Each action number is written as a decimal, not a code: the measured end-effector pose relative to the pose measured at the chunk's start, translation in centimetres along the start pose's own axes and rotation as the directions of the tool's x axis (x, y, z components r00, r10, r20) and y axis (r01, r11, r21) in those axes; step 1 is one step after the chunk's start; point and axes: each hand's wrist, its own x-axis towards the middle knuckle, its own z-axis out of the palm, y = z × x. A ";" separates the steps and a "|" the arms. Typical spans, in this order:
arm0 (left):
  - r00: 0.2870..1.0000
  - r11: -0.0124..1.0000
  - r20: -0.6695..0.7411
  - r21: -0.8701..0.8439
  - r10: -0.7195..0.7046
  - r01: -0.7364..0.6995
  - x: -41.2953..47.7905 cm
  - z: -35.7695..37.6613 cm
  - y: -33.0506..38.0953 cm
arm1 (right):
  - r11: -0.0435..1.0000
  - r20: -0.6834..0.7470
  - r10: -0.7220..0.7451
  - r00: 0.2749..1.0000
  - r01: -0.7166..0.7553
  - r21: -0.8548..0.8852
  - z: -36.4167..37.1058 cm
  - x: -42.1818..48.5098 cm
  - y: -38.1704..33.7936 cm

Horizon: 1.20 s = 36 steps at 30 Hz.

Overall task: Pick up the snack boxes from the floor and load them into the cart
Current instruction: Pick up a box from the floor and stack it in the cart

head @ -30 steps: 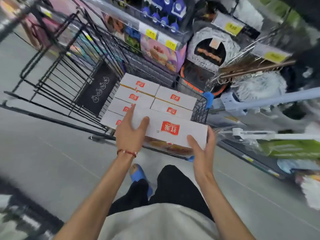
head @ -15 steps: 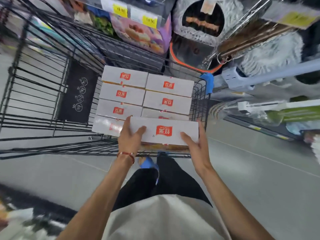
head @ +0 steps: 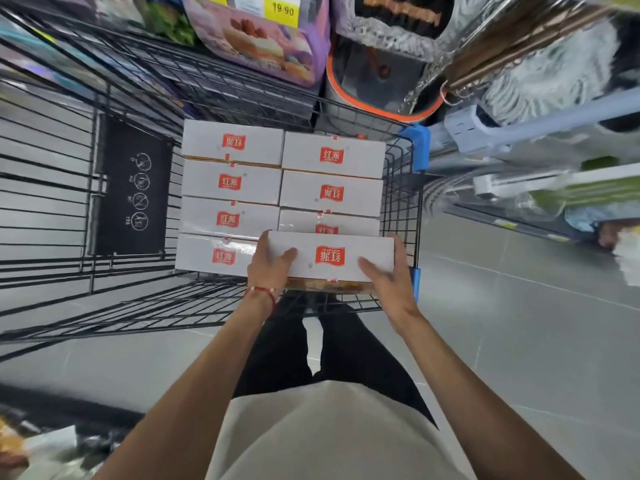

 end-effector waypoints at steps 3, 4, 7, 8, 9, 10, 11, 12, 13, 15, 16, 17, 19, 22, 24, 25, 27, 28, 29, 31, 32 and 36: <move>0.999 1.000 0.033 0.030 -0.005 0.004 1.0 -0.4 -0.5 | 1.000 0.008 -0.001 1.000 0.002 -0.031 0.5 0.0 0.4; 0.999 0.999 0.045 0.038 -0.007 0.005 1.3 -0.5 -0.7 | 1.000 0.007 -0.006 1.000 0.006 -0.028 0.6 -0.1 0.4; 0.998 0.998 0.059 0.049 -0.030 0.027 2.1 -0.6 -1.4 | 0.997 0.012 -0.005 1.000 0.006 -0.074 0.6 0.1 1.0; 0.998 0.998 0.056 0.055 -0.037 0.034 2.3 -0.7 -1.6 | 0.996 0.026 0.006 1.000 -0.004 -0.090 0.6 0.3 1.1; 0.998 0.997 0.049 0.075 -0.041 0.037 2.5 -0.7 -1.8 | 0.994 0.046 0.028 0.999 -0.023 -0.107 0.5 0.7 1.5; 0.998 0.994 0.041 0.103 -0.042 0.037 2.6 -0.7 -2.1 | 0.991 0.070 0.056 0.996 -0.047 -0.126 0.3 0.9 1.9; 0.999 0.991 0.033 0.129 -0.043 0.038 2.8 -0.7 -2.4 | 0.985 0.091 0.087 0.992 -0.072 -0.157 0.0 1.2 2.3; 0.999 0.987 0.024 0.154 -0.039 0.035 3.0 -0.8 -2.8 | 0.977 0.113 0.114 0.987 -0.091 -0.195 -0.2 1.4 2.5; 0.999 0.983 0.015 0.181 -0.031 0.027 3.2 -0.7 -3.2 | 0.967 0.140 0.145 0.980 -0.111 -0.229 -0.4 1.7 2.7; 1.000 0.974 0.007 0.225 -0.007 0.005 3.3 -0.7 -3.8 | 0.943 0.178 0.221 0.959 -0.163 -0.291 -0.9 2.7 3.0; 1.000 0.971 0.007 0.239 0.003 -0.005 3.4 -0.6 -4.0 | 0.926 0.184 0.258 0.948 -0.189 -0.326 -1.1 3.4 3.0; 1.000 0.967 0.005 0.255 0.011 -0.012 3.6 -0.5 -4.2 | 0.911 0.188 0.286 0.940 -0.205 -0.359 -1.3 4.1 3.2; 1.000 0.955 0.000 0.296 0.012 -0.012 4.1 -0.3 -4.5 | 0.885 0.195 0.317 0.928 -0.215 -0.412 -1.6 5.1 3.6; 1.000 0.930 -0.014 0.367 0.006 0.000 5.4 -0.1 -4.8 | 0.864 0.182 0.316 0.931 -0.204 -0.460 -1.3 5.9 4.5; 1.000 0.906 -0.027 0.424 0.000 0.012 6.4 0.0 -4.8 | 0.860 0.160 0.319 0.934 -0.214 -0.464 -1.2 6.4 5.2; 0.999 0.897 -0.034 0.441 -0.003 0.018 6.9 0.1 -4.9 | 0.857 0.145 0.325 0.934 -0.226 -0.463 -1.2 6.6 5.5; 0.999 0.896 -0.050 0.443 -0.011 0.032 7.6 0.3 -5.0 | 0.849 0.124 0.346 0.930 -0.253 -0.465 -1.0 7.1 5.9; 0.998 0.901 -0.061 0.431 -0.013 0.038 7.9 0.5 -5.1 | 0.842 0.118 0.364 0.924 -0.272 -0.467 -0.9 7.2 5.6; 0.997 0.907 -0.073 0.420 -0.013 0.043 8.2 0.6 -5.2 | 0.838 0.114 0.377 0.919 -0.286 -0.464 -0.6 7.3 5.4; 0.995 0.914 -0.096 0.404 -0.008 0.047 9.0 0.9 -5.5 | 0.829 0.108 0.388 0.915 -0.296 -0.475 -0.4 7.9 5.7; 0.994 0.917 -0.107 0.396 -0.009 0.051 9.3 1.0 -5.6 | 0.825 0.104 0.391 0.915 -0.298 -0.480 -0.3 8.1 5.7; 0.990 0.927 -0.143 0.374 0.017 0.038 10.4 1.5 -6.6 | 0.822 0.083 0.401 0.912 -0.318 -0.473 0.0 9.1 6.7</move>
